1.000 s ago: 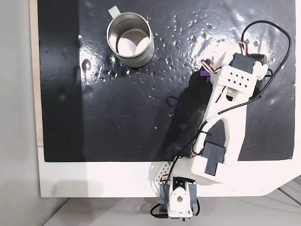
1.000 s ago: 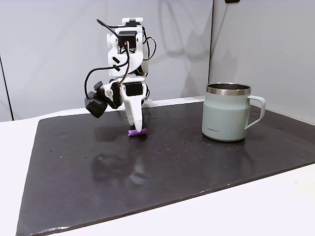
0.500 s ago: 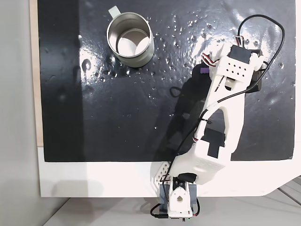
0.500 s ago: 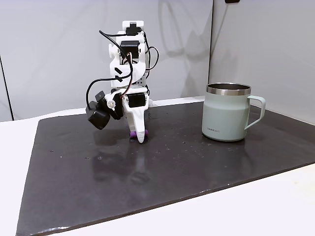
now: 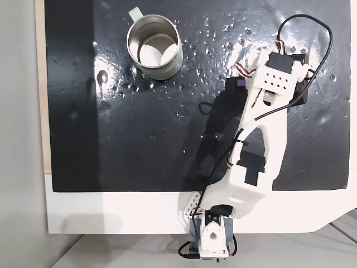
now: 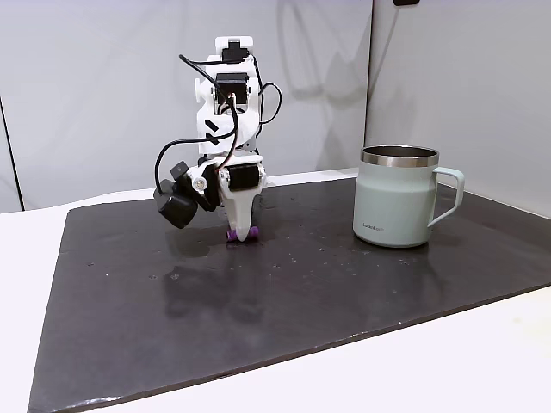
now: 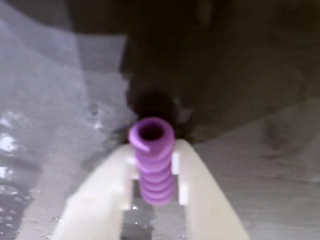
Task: Grasp a pengrip and put it in the cup.
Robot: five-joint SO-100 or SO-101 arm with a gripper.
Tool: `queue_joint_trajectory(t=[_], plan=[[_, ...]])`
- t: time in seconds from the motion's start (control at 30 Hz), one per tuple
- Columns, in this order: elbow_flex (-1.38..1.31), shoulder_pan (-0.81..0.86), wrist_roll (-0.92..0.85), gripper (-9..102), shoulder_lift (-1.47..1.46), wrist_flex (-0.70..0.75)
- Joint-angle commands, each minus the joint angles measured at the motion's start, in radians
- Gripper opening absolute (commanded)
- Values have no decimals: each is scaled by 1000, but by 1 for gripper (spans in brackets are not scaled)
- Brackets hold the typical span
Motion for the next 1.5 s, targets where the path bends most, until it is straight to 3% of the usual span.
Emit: queue_joint_trajectory(t=[0.0, 0.3, 0.93, 1.47], plan=[[-46, -3, -2, 0, 8, -21], [-144, -2, 14, 0, 63, 91], [-259, -11, 31, 0, 551, 347], [-626, -140, 150, 0, 471, 402]])
